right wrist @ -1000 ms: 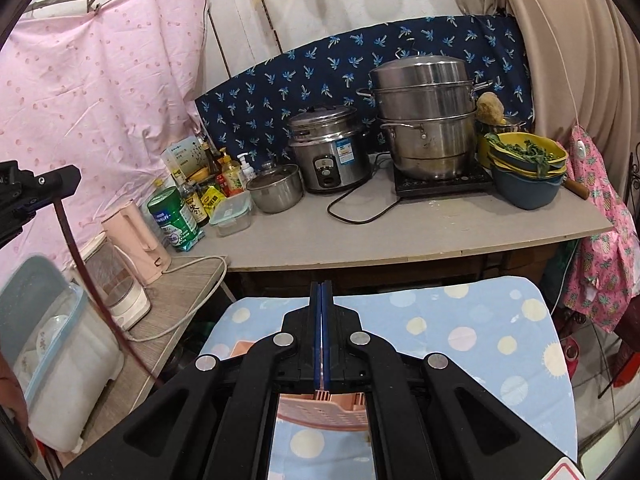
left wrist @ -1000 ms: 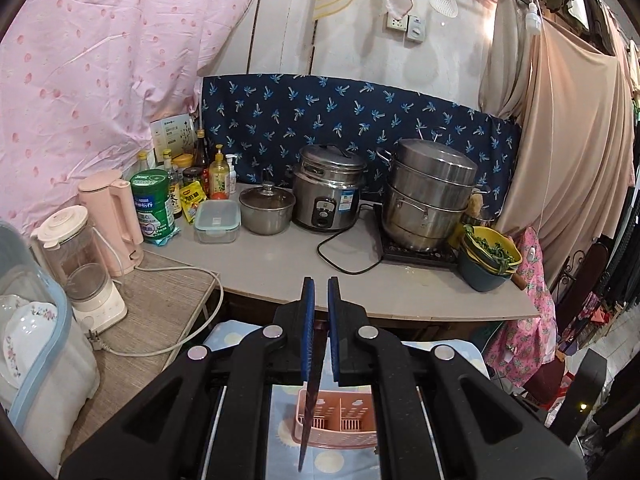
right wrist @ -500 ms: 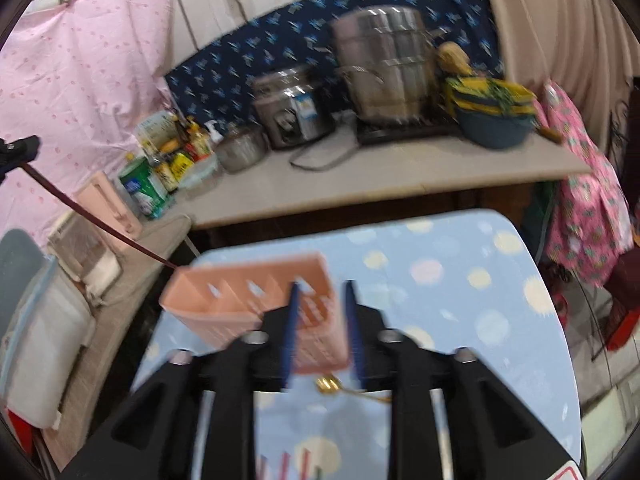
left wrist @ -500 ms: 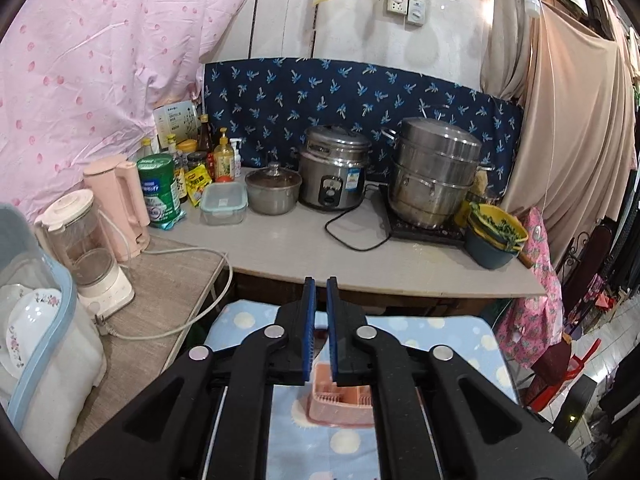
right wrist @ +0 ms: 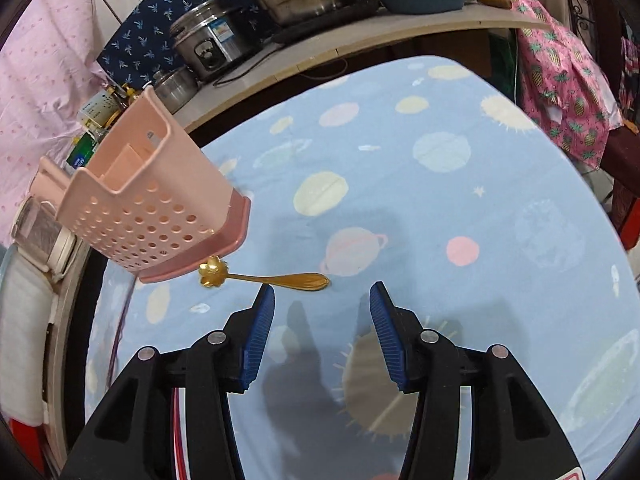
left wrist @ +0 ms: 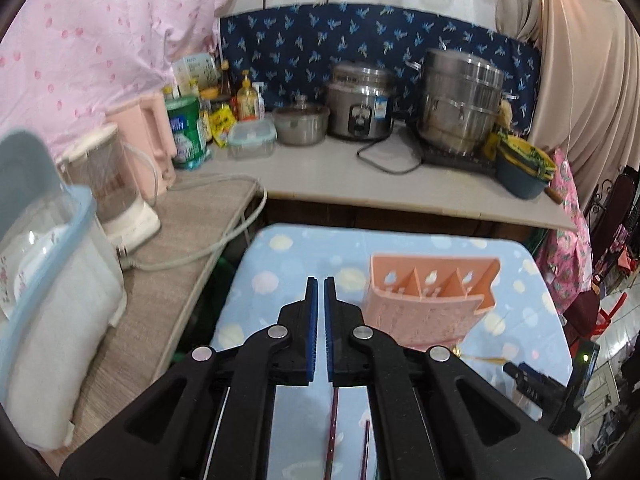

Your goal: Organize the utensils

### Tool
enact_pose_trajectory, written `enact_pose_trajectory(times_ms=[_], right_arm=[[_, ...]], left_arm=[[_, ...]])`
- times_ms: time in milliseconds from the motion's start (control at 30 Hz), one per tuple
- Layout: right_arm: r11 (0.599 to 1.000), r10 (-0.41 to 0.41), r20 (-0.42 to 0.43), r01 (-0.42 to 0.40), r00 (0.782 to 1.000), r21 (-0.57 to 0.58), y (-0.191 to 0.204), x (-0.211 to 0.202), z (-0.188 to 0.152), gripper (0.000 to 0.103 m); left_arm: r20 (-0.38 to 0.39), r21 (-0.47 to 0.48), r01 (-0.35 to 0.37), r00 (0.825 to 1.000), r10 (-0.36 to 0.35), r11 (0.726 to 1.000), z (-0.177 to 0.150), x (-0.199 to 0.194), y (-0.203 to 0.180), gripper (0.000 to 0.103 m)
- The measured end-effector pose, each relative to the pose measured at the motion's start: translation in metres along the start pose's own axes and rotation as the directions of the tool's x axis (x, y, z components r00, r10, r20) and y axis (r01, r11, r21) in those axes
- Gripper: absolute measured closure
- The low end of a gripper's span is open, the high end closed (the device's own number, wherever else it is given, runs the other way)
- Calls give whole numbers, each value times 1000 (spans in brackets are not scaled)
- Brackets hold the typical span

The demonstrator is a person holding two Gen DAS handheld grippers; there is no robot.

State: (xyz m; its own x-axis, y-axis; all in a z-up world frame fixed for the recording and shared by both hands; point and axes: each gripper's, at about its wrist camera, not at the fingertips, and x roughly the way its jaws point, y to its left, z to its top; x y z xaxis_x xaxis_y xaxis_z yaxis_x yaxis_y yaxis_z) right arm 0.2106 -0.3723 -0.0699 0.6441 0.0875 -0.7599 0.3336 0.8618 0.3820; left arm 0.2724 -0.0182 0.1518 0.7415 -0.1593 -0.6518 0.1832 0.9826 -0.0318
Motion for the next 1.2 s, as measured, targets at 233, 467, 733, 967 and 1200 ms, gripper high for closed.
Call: enact_pose_trajectory(times_ms=[233,467,733,967,1200], right_arm=[[1000,7,15,-7,1000,-28,8,13,2,60],[999,26,1,-26,1000,-24,13,19,2,93],[998,49,44,-48,998,-33,23,-12,-8,97],[998,48,72,-45,996,-45,28,-50,-21,100],[998,26,76,-22,997,-59,33,-80,-35,100]], left_arm=[[-141,-57,-5,990,-3,998,-63,40,13,99],[-267,-107,-7,963,-22,994,-113,70,20,91],[-344,-152,27,935,-79,988,-157,81,22,59],[-440,-174,63,888,-135,983,-200,92,12,60],[-421,-90,47,903,-81,995,-209,85,-3,87]])
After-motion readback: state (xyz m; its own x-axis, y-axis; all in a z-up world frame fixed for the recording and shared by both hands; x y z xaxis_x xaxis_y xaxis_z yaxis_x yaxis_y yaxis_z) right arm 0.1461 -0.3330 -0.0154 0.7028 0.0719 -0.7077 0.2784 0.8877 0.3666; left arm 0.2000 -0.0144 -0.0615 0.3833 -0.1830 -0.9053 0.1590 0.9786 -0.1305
